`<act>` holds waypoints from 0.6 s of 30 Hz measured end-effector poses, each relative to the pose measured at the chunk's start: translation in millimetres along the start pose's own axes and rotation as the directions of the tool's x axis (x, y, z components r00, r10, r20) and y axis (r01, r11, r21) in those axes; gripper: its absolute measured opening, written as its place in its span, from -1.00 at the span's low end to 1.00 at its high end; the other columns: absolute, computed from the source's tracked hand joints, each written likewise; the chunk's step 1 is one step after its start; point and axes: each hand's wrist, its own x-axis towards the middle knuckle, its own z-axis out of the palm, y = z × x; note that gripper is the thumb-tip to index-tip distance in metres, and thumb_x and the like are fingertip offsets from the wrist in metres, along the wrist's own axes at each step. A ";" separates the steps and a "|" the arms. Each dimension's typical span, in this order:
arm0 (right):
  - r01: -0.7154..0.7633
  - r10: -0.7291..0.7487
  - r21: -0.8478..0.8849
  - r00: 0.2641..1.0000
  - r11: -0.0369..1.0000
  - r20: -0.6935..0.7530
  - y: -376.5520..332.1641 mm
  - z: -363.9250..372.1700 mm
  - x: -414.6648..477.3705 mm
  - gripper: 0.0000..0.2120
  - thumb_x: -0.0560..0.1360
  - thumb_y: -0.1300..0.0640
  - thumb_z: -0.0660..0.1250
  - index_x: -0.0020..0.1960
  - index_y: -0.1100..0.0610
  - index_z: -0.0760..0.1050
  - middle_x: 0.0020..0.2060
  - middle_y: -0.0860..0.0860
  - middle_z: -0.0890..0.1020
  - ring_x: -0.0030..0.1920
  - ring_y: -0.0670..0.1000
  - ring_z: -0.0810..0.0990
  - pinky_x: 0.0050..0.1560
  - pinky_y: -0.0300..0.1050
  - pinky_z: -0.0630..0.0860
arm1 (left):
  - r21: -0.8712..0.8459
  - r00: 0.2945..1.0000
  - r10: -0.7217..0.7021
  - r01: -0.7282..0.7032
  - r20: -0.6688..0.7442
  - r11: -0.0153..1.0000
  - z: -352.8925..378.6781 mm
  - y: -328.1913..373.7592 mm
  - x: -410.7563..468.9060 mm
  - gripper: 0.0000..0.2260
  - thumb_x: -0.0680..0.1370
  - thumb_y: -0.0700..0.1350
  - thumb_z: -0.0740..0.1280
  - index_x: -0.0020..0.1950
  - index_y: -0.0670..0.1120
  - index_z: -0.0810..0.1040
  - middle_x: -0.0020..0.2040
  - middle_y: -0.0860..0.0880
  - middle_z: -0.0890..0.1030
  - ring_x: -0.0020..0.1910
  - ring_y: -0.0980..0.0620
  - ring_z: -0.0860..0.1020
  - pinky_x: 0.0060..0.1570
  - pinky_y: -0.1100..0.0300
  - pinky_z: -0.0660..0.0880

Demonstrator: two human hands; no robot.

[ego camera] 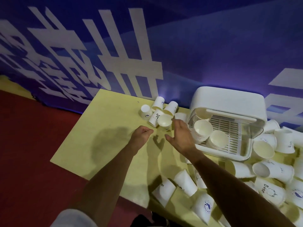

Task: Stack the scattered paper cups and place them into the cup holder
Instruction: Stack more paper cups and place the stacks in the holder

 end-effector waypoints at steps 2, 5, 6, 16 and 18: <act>-0.020 0.020 -0.020 1.000 1.000 0.020 -6.9 9.4 12.9 -0.30 0.45 -0.08 0.44 0.46 0.19 0.29 0.32 0.17 0.45 0.31 0.21 0.42 0.29 0.11 0.42 | -0.002 1.000 -0.007 0.007 -0.023 1.000 -13.2 -0.3 12.2 -0.60 0.33 0.16 0.42 0.03 -0.05 0.54 -0.10 0.00 0.62 -0.11 0.00 0.55 -0.11 0.16 0.42; -0.037 0.038 -0.041 0.999 0.999 0.021 -16.9 22.3 31.5 -0.28 0.45 -0.10 0.43 0.48 0.18 0.26 0.34 0.17 0.43 0.31 0.20 0.40 0.32 0.11 0.39 | 0.014 0.999 -0.015 0.016 -0.042 1.000 -27.0 -2.3 34.7 -0.60 0.41 0.12 0.47 0.13 -0.07 0.51 -0.15 0.02 0.59 -0.17 0.04 0.52 -0.10 0.17 0.42; -0.045 0.046 -0.046 0.999 0.998 0.018 -19.9 25.8 37.2 -0.27 0.46 -0.09 0.44 0.48 0.18 0.25 0.35 0.17 0.42 0.33 0.19 0.38 0.34 0.10 0.37 | 0.027 0.998 -0.022 0.024 -0.051 0.999 -31.0 -2.8 42.9 -0.63 0.46 0.08 0.48 0.15 -0.07 0.50 -0.15 0.03 0.58 -0.18 0.05 0.52 -0.08 0.17 0.42; -0.232 0.233 -0.123 0.972 0.965 -0.005 -17.2 63.1 72.5 -0.12 0.40 -0.09 0.50 0.53 0.25 0.17 0.36 0.24 0.36 0.29 0.24 0.38 0.33 0.11 0.35 | 0.172 0.999 -0.012 0.018 -0.033 0.985 -43.1 7.0 121.0 -0.35 0.48 0.03 0.50 0.47 -0.11 0.30 0.37 -0.15 0.45 0.31 -0.10 0.48 0.26 0.12 0.42; -0.244 0.244 -0.126 0.970 0.961 -0.016 -13.9 69.8 74.0 -0.10 0.39 -0.07 0.51 0.53 0.27 0.16 0.33 0.24 0.38 0.26 0.24 0.41 0.31 0.13 0.39 | 0.154 1.000 0.003 0.000 -0.022 0.988 -40.2 10.6 134.7 -0.27 0.47 0.00 0.51 0.53 -0.11 0.24 0.42 -0.17 0.40 0.35 -0.11 0.45 0.31 0.10 0.40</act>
